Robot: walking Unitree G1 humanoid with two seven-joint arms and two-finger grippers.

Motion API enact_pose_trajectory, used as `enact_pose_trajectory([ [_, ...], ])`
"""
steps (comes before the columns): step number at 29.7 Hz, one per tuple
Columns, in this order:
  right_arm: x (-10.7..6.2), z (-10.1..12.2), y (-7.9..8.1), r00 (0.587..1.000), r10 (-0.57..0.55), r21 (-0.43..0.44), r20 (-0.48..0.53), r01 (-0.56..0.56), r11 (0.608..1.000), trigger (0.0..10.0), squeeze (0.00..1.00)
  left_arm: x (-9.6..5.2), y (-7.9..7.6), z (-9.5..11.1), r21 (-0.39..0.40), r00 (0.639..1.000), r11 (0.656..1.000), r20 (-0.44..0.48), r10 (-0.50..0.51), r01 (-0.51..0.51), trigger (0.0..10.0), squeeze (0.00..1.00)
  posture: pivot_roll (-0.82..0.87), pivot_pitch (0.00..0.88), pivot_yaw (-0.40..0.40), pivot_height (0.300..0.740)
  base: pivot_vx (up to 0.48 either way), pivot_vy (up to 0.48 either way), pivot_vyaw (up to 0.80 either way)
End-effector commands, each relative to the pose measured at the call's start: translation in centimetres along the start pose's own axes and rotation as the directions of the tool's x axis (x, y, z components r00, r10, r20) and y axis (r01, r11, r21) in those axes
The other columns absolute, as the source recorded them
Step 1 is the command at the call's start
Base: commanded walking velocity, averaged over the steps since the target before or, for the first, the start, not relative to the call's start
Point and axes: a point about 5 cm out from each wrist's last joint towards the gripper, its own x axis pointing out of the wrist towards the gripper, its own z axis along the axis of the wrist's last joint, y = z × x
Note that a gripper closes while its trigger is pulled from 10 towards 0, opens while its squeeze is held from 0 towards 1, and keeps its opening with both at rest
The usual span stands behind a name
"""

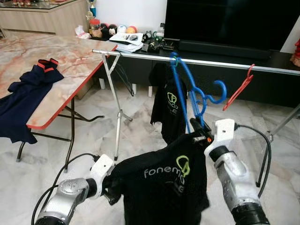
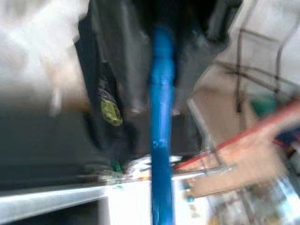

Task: Hang hanger

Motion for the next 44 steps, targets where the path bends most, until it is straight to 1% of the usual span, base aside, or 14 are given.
enact_pose_trajectory([
  [1, 0.2, 0.1, -0.4, 0.999, -0.025, 0.280, 0.033, 0.015, 0.960, 10.0, 0.00, -0.1, -0.3, 1.0, -0.011, 0.998, 0.999, 0.052, -0.034, 0.035, 0.0, 0.00, 0.18, 0.031, -0.028, 0.740, 0.000, 0.000, 0.00],
  [6, 0.0, -0.5, -0.5, 0.992, -0.078, 0.572, 0.096, 0.009, 0.820, 10.0, 0.00, -0.4, -1.1, 2.3, -0.025, 0.990, 0.997, 0.115, -0.076, 0.079, 0.0, 0.00, 0.19, 0.028, -0.026, 0.740, 0.000, 0.000, 0.00],
  [13, 0.1, -1.6, -1.4, 0.991, -0.135, 0.580, 0.015, 0.101, 0.808, 10.0, 0.00, -0.6, -1.3, 2.4, -0.027, 0.991, 0.997, 0.117, -0.067, 0.071, 0.0, 0.00, 0.19, 0.026, -0.029, 0.740, 0.000, 0.000, 0.00],
  [16, -0.4, -4.2, -1.3, 0.961, -0.048, 0.227, -0.272, 0.113, 0.967, 10.0, 0.00, -0.8, -1.4, 2.2, -0.014, 0.993, 0.998, 0.097, -0.064, 0.065, 0.0, 0.00, 0.19, 0.027, -0.030, 0.740, 0.000, 0.000, 0.00],
  [18, -1.0, -5.4, -1.3, 0.915, -0.014, 0.091, -0.403, 0.055, 0.994, 10.0, 0.00, -0.9, -1.4, 2.0, 0.006, 0.996, 0.998, 0.076, -0.056, 0.056, 0.0, 0.00, 0.19, 0.027, -0.029, 0.740, 0.000, 0.000, 0.00],
  [20, -2.5, -7.0, -2.7, 0.781, -0.054, -0.193, -0.622, -0.086, 0.977, 10.0, 0.00, -1.0, -0.8, 0.9, 0.057, 1.000, 0.998, 0.005, -0.016, 0.015, 0.0, 0.00, 0.18, 0.027, -0.032, 0.740, 0.000, 0.000, 0.00],
  [23, -2.8, -6.9, -3.2, 0.743, -0.028, -0.239, -0.668, -0.179, 0.954, 10.0, 0.00, -1.1, -0.6, 0.3, 0.099, 0.999, 0.995, -0.042, 0.005, -0.001, 0.4, 0.00, 0.18, 0.029, -0.033, 0.740, 0.000, 0.000, 0.00],
  [26, -3.0, -6.4, -3.7, 0.674, 0.011, -0.288, -0.738, -0.330, 0.899, 10.0, 0.00, -1.2, -0.7, -0.6, 0.153, 0.995, 0.988, -0.101, 0.009, 0.006, 3.0, 0.00, 0.18, 0.028, -0.035, 0.740, 0.000, 0.000, 0.00],
  [27, -3.2, -6.4, -3.7, 0.635, 0.040, -0.296, -0.772, -0.415, 0.860, 10.0, 0.00, -1.2, -0.7, -0.8, 0.164, 0.993, 0.987, -0.116, 0.012, 0.007, 10.0, 0.00, 0.17, 0.029, -0.037, 0.740, 0.000, 0.000, 0.00],
  [32, -4.3, -6.3, -3.8, 0.436, 0.132, -0.241, -0.890, -0.696, 0.676, 10.0, 0.00, -0.9, -1.2, -1.4, 0.215, 0.988, 0.976, -0.154, 0.008, 0.026, 10.0, 0.00, 0.17, 0.026, -0.052, 0.740, 0.000, 0.000, 0.00],
  [39, -4.4, -6.2, -3.4, 0.325, 0.160, -0.174, -0.932, -0.790, 0.588, 10.0, 0.00, -0.8, -1.4, -2.0, 0.255, 0.985, 0.966, -0.174, 0.014, 0.031, 10.0, 0.00, 0.18, 0.016, -0.061, 0.740, 0.000, 0.000, 0.00],
  [40, -4.4, -6.2, -3.3, 0.310, 0.165, -0.167, -0.936, -0.806, 0.568, 10.0, 0.00, -0.9, -1.4, -2.0, 0.254, 0.985, 0.967, -0.173, 0.012, 0.033, 10.0, 0.05, 0.18, 0.016, -0.061, 0.740, 0.000, 0.000, 0.00],
  [41, -4.4, -6.2, -3.1, 0.292, 0.170, -0.157, -0.941, -0.824, 0.544, 10.0, 0.00, -1.0, -1.4, -2.0, 0.246, 0.986, 0.969, -0.167, 0.007, 0.035, 10.0, 1.00, 0.18, 0.011, -0.063, 0.740, 0.000, 0.000, 0.00],
  [44, -4.2, -6.0, -3.0, 0.265, 0.161, -0.156, -0.951, -0.857, 0.490, 10.0, 0.00, -1.3, -1.3, -2.1, 0.268, 0.984, 0.962, -0.179, 0.004, 0.045, 10.0, 1.00, 0.17, 0.004, -0.065, 0.740, 0.000, 0.000, 0.00],
])
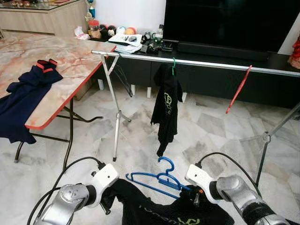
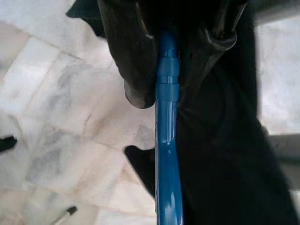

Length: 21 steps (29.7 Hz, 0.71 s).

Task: Hang hanger

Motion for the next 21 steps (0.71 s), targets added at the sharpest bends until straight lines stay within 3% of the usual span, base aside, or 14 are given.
enact_pose_trajectory([
  [1, -0.6, 0.3, -0.5, 1.000, 0.007, -0.066, -0.030, -0.009, 0.998, 10.0, 0.00, -0.5, 0.0, -0.5, 0.053, 0.999, 0.998, -0.032, -0.015, 0.017, 10.0, 1.00, 0.17, 0.000, -0.067, 0.740, 0.000, 0.000, 0.00],
  [8, -1.6, 1.2, -1.3, 0.997, 0.026, -0.169, -0.070, -0.038, 0.985, 10.0, 0.00, -1.4, 0.1, -1.4, 0.159, 0.991, 0.985, -0.123, -0.049, 0.068, 10.0, 1.00, 0.17, 0.000, -0.072, 0.740, 0.000, 0.000, 0.00],
  [11, -2.0, 1.7, -1.5, 0.993, 0.059, -0.241, -0.105, -0.083, 0.967, 10.0, 0.00, -1.6, 0.0, 0.3, 0.098, 0.997, 0.992, -0.005, -0.076, 0.076, 10.0, 1.00, 0.17, 0.000, -0.076, 0.740, 0.000, 0.000, 0.00],
  [12, -2.0, 1.7, -1.5, 0.993, 0.059, -0.241, -0.105, -0.083, 0.967, 10.0, 0.00, -1.6, 0.0, 0.3, 0.098, 0.997, 0.992, -0.005, -0.076, 0.076, 10.0, 1.00, 0.17, 0.000, -0.076, 0.740, 0.000, 0.000, 0.00],
  [13, -2.2, 2.1, -1.6, 0.990, 0.080, -0.275, -0.120, -0.110, 0.955, 10.0, 0.00, -1.8, -0.2, 1.8, 0.043, 0.988, 0.993, 0.100, -0.114, 0.111, 10.0, 1.00, 0.17, 0.000, -0.077, 0.740, 0.000, 0.000, 0.00],
  [14, -2.3, 2.2, -1.7, 0.988, 0.086, -0.288, -0.129, -0.120, 0.950, 10.0, 0.00, -1.9, -0.4, 2.4, 0.028, 0.982, 0.991, 0.137, -0.131, 0.129, 10.0, 1.00, 0.17, 0.000, -0.077, 0.740, 0.000, 0.000, 0.00],
  [17, -2.7, 3.2, -2.1, 0.984, 0.085, -0.351, -0.159, -0.136, 0.926, 10.0, 0.00, -1.8, -0.7, 3.3, 0.031, 0.964, 0.981, 0.181, -0.195, 0.193, 10.0, 1.00, 0.18, 0.000, -0.083, 0.740, 0.000, 0.000, 0.00],
  [21, -3.3, 4.9, -2.4, 0.980, 0.116, -0.414, -0.159, -0.173, 0.894, 10.0, 0.00, -1.5, -0.7, 3.5, 0.085, 0.960, 0.972, 0.159, -0.229, 0.217, 10.0, 1.00, 0.18, 0.000, -0.084, 0.740, 0.000, 0.000, 0.00],
])
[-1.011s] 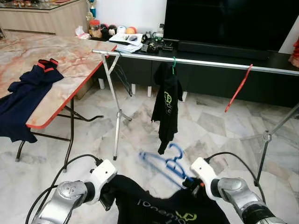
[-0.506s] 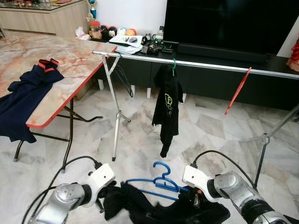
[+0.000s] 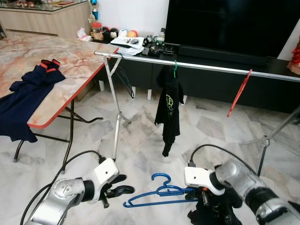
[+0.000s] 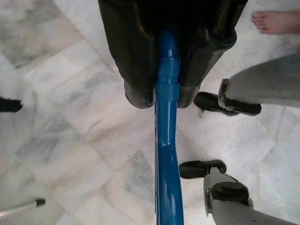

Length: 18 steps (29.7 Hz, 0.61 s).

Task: Hang hanger

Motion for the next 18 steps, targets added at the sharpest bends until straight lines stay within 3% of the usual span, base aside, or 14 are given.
enact_pose_trajectory([
  [1, -0.8, 1.2, -0.7, 1.000, 0.011, -0.077, 0.002, -0.011, 0.997, 10.0, 0.00, 0.2, 0.2, 0.2, 0.026, 1.000, 0.999, -0.015, -0.024, 0.024, 10.0, 1.00, 0.18, 0.002, -0.083, 0.740, 0.000, 0.000, 0.00],
  [2, -0.8, 1.2, -0.7, 1.000, 0.011, -0.077, 0.002, -0.011, 0.997, 10.0, 0.00, 0.2, 0.2, 0.2, 0.026, 1.000, 0.999, -0.015, -0.024, 0.024, 10.0, 1.00, 0.18, 0.002, -0.083, 0.740, 0.000, 0.000, 0.00],
  [3, -0.9, 1.5, -0.8, 1.000, 0.015, -0.099, 0.001, -0.014, 0.995, 10.0, 0.00, 0.4, 0.1, 0.3, 0.022, 0.998, 0.998, -0.016, -0.055, 0.056, 10.0, 0.00, 0.17, 0.008, -0.080, 0.740, 0.000, 0.000, 0.00],
  [10, -1.2, 2.9, -1.0, 0.998, 0.049, -0.174, 0.041, -0.042, 0.984, 10.0, 0.00, 1.5, 0.1, 1.0, 0.034, 0.990, 0.989, -0.028, -0.140, 0.141, 10.0, 0.00, 0.16, 0.023, -0.064, 0.740, 0.000, 0.000, 0.00],
  [18, -1.0, 3.4, -0.9, 0.997, 0.057, -0.202, 0.059, -0.044, 0.978, 10.0, 0.00, 2.1, 0.0, 1.4, 0.030, 0.975, 0.975, -0.054, -0.217, 0.219, 10.0, 0.00, 0.15, 0.029, -0.058, 0.740, 0.000, 0.000, 0.00],
])
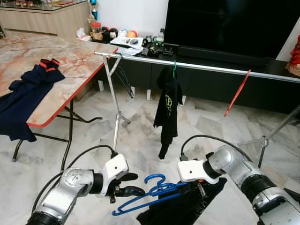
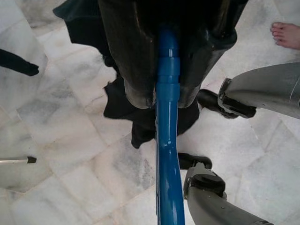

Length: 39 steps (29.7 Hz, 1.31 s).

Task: Hang hanger

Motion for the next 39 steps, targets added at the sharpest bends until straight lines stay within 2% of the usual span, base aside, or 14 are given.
enact_pose_trajectory([
  [1, -0.7, 1.0, -0.8, 0.999, -0.030, -0.041, 0.023, 0.031, 0.999, 10.0, 0.00, 0.4, -0.2, 0.2, 0.004, 0.999, 0.999, -0.024, -0.041, 0.041, 10.0, 0.00, 0.15, 0.028, -0.058, 0.740, 0.000, 0.000, 0.00],
  [3, -0.6, 1.3, -0.9, 0.999, -0.035, -0.047, 0.028, 0.037, 0.998, 10.0, 0.00, 0.6, -0.3, 0.2, -0.006, 0.998, 0.998, -0.021, -0.062, 0.062, 10.0, 0.00, 0.15, 0.029, -0.058, 0.740, 0.000, 0.000, 0.00],
  [4, -0.6, 1.4, -0.9, 0.999, -0.039, -0.050, 0.030, 0.040, 0.998, 10.0, 0.00, 0.7, -0.3, 0.3, -0.006, 0.998, 0.998, -0.020, -0.065, 0.064, 10.0, 0.07, 0.15, 0.029, -0.058, 0.740, 0.000, 0.000, 0.00],
  [5, -0.5, 1.5, -1.0, 0.999, -0.041, -0.051, 0.031, 0.043, 0.998, 10.0, 0.00, 0.7, -0.3, 0.3, -0.005, 0.998, 0.998, -0.020, -0.065, 0.065, 10.0, 0.07, 0.15, 0.029, -0.058, 0.740, 0.000, 0.000, 0.00],
  [6, -0.5, 1.6, -1.0, 0.998, -0.042, -0.054, 0.036, 0.044, 0.998, 10.0, 0.00, 0.9, -0.3, 0.3, 0.003, 0.998, 0.998, -0.025, -0.058, 0.058, 10.0, 0.89, 0.15, 0.029, -0.058, 0.740, 0.000, 0.000, 0.00],
  [7, -0.4, 1.9, -1.1, 0.998, -0.041, -0.057, 0.044, 0.044, 0.997, 10.0, 0.00, 1.0, -0.1, 0.3, 0.016, 0.998, 0.999, -0.034, -0.047, 0.047, 10.0, 0.87, 0.16, 0.029, -0.057, 0.740, 0.000, 0.000, 0.00],
  [8, -0.4, 2.1, -1.1, 0.998, -0.041, -0.061, 0.052, 0.044, 0.997, 10.0, 0.00, 1.1, -0.1, 0.3, 0.019, 0.998, 0.999, -0.035, -0.044, 0.045, 10.0, 0.71, 0.16, 0.029, -0.057, 0.740, 0.000, 0.000, 0.00],
  [9, -0.4, 2.1, -1.1, 0.998, -0.041, -0.061, 0.052, 0.044, 0.997, 10.0, 0.00, 1.1, -0.1, 0.3, 0.019, 0.998, 0.999, -0.035, -0.044, 0.045, 10.0, 0.71, 0.16, 0.029, -0.057, 0.740, 0.000, 0.000, 0.00],
  [10, -0.4, 2.4, -1.2, 0.997, -0.040, -0.069, 0.063, 0.044, 0.997, 10.0, 0.00, 1.2, -0.1, 0.4, 0.015, 0.998, 0.999, -0.032, -0.047, 0.048, 10.0, 0.00, 0.16, 0.029, -0.057, 0.740, 0.000, 0.000, 0.00],
  [23, -0.7, 3.9, -1.7, 0.993, -0.057, -0.095, 0.107, 0.067, 0.993, 10.0, 0.00, 2.3, 0.1, 0.7, 0.011, 1.000, 1.000, -0.016, -0.011, 0.011, 9.8, 0.00, 0.15, 0.027, -0.055, 0.740, 0.000, 0.000, 0.00],
  [24, -0.7, 3.9, -1.8, 0.992, -0.057, -0.094, 0.108, 0.067, 0.993, 10.0, 0.00, 2.3, 0.1, 0.7, 0.008, 1.000, 1.000, -0.016, -0.004, 0.004, 5.4, 0.00, 0.15, 0.027, -0.055, 0.740, 0.000, 0.000, 0.00],
  [25, -0.7, 4.0, -1.8, 0.992, -0.058, -0.094, 0.109, 0.068, 0.993, 10.0, 0.00, 2.3, 0.1, 0.7, 0.006, 1.000, 1.000, -0.016, 0.001, -0.001, 5.4, 0.00, 0.15, 0.027, -0.055, 0.740, 0.000, 0.000, 0.00],
  [26, -0.7, 3.9, -1.8, 0.992, -0.059, -0.093, 0.109, 0.069, 0.993, 10.0, 0.00, 2.3, 0.2, 0.6, 0.002, 1.000, 1.000, -0.017, 0.009, -0.009, 0.0, 0.00, 0.15, 0.024, -0.057, 0.740, 0.000, 0.000, 0.00],
  [39, -0.8, 4.1, -2.0, 0.991, -0.071, -0.085, 0.112, 0.080, 0.993, 10.0, 0.00, 2.0, 0.5, 0.4, -0.005, 0.999, 0.999, -0.007, 0.042, -0.042, 0.0, 0.00, 0.15, 0.013, -0.057, 0.740, 0.000, 0.000, 0.00],
])
